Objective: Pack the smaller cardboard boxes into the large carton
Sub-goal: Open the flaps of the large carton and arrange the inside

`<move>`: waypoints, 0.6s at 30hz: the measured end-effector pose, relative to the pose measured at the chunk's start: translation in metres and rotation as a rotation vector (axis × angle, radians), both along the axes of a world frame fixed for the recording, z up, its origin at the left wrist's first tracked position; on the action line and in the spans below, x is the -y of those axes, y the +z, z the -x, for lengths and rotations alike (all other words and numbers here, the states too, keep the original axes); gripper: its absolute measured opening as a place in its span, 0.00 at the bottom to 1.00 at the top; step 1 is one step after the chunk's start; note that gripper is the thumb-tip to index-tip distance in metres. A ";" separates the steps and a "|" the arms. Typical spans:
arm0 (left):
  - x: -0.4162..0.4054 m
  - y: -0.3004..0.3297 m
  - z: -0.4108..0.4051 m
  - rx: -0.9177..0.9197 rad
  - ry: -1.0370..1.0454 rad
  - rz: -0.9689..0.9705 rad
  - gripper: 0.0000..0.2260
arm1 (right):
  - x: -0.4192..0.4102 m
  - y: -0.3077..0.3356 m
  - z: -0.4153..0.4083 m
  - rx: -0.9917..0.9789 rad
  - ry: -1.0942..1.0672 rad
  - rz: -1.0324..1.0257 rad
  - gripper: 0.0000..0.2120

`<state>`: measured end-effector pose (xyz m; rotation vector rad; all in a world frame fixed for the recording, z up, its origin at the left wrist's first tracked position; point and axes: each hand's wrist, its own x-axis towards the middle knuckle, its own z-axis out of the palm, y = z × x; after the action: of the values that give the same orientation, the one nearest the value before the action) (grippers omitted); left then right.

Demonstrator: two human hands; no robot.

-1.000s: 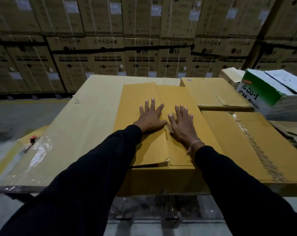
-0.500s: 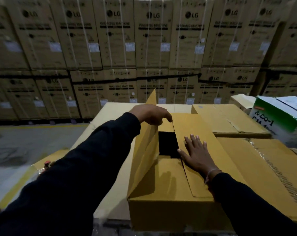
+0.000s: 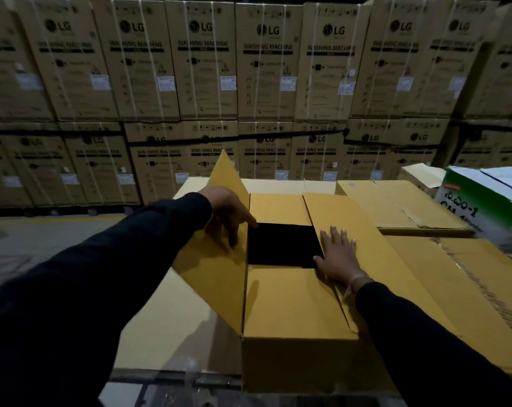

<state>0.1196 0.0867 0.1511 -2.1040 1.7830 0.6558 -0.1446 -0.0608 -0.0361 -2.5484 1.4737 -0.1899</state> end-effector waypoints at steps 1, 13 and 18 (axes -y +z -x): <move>0.003 -0.004 -0.001 -0.024 0.022 -0.096 0.28 | -0.003 0.005 -0.009 -0.009 0.021 0.005 0.39; 0.044 -0.127 0.004 0.282 -0.321 0.319 0.42 | -0.050 0.007 -0.085 -0.266 -0.085 0.001 0.39; 0.069 -0.157 -0.003 0.300 -0.230 0.499 0.38 | -0.047 0.014 -0.076 -0.366 -0.234 0.213 0.44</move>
<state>0.1230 0.0174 -0.0058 -2.0858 2.1139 -0.1809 -0.0686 -0.0138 -0.0216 -2.6749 1.9846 0.1011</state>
